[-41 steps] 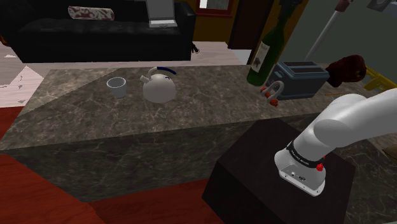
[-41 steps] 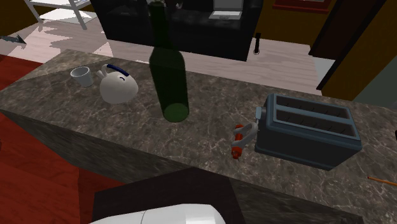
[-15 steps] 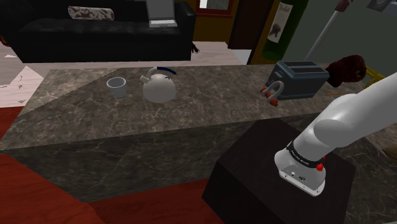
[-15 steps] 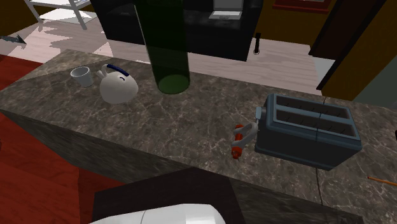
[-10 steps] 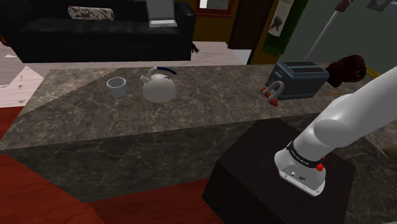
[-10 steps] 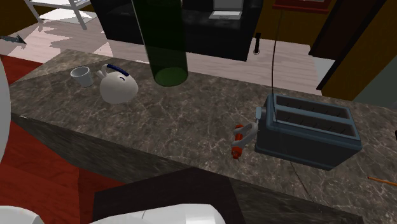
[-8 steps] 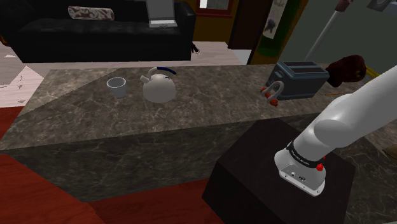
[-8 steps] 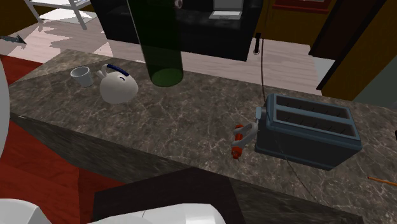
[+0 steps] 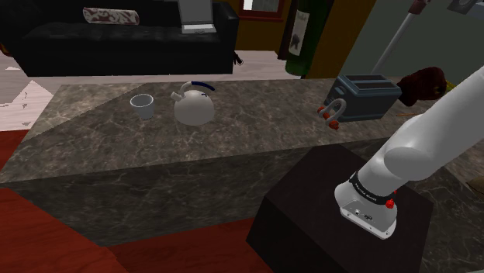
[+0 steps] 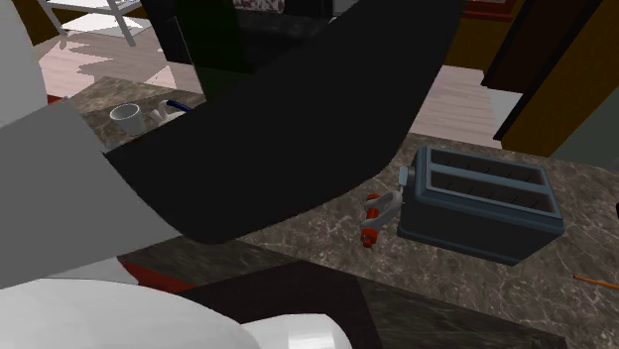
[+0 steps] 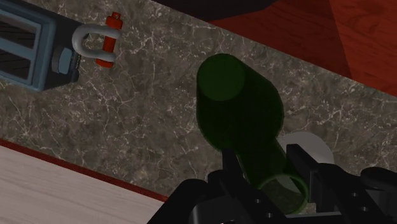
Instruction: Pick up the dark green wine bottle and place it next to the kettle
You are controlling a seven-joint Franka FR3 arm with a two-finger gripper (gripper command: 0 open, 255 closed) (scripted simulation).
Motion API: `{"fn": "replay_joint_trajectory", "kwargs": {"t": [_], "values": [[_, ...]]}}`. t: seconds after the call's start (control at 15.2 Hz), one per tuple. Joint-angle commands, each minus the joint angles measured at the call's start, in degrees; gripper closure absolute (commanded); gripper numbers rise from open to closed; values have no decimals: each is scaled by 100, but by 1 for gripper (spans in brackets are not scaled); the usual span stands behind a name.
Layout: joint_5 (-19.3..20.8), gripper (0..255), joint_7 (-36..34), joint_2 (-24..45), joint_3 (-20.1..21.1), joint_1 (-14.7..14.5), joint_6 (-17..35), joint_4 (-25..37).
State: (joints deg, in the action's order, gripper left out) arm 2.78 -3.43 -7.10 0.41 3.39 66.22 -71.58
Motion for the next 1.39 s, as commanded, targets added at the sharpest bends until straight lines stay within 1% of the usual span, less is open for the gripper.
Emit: {"fn": "replay_joint_trajectory", "kwargs": {"t": [0.0,0.4,0.73,0.99,1.32], "values": [[-7,255,-118,202,59,-42,213,-5],[24,255,-521,1003,265,-229,662,329],[99,255,-804,1829,388,-408,862,938],[70,255,-814,1565,381,-387,1308,229],[47,255,-825,1326,374,-369,1803,-504]]}}
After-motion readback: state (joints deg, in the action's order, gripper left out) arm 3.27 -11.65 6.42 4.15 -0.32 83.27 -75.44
